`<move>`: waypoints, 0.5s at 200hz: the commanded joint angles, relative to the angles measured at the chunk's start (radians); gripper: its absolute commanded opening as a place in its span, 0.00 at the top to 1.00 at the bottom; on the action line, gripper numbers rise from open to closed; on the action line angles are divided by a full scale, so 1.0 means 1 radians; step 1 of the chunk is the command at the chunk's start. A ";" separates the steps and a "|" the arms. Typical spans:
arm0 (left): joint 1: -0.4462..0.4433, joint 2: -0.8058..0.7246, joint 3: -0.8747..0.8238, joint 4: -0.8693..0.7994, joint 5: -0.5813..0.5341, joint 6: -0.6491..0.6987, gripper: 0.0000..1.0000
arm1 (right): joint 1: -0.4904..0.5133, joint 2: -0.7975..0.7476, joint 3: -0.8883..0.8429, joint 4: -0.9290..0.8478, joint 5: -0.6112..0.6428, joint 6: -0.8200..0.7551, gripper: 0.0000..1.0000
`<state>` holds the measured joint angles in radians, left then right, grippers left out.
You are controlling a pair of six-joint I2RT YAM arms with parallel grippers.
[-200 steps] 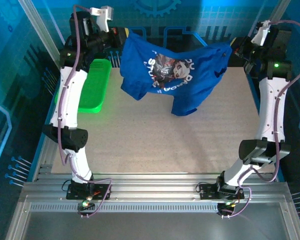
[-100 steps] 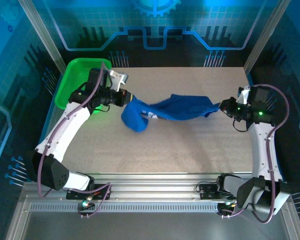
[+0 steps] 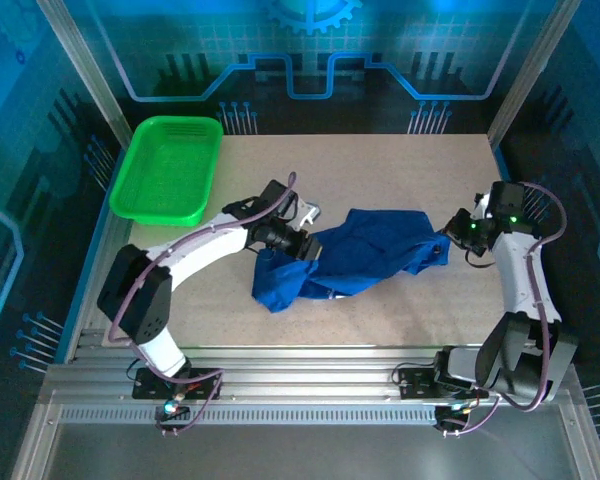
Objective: Fold and stack the t-shirts
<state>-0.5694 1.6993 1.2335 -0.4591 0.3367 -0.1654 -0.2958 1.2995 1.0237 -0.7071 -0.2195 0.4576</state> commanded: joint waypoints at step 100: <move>0.360 -0.262 -0.332 0.020 0.144 -0.446 0.23 | -0.011 0.053 -0.068 -0.018 0.051 -0.039 0.96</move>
<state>-0.2279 1.4082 0.9783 -0.4126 0.3885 -0.5526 -0.2958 1.3338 0.9730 -0.7177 -0.1825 0.4252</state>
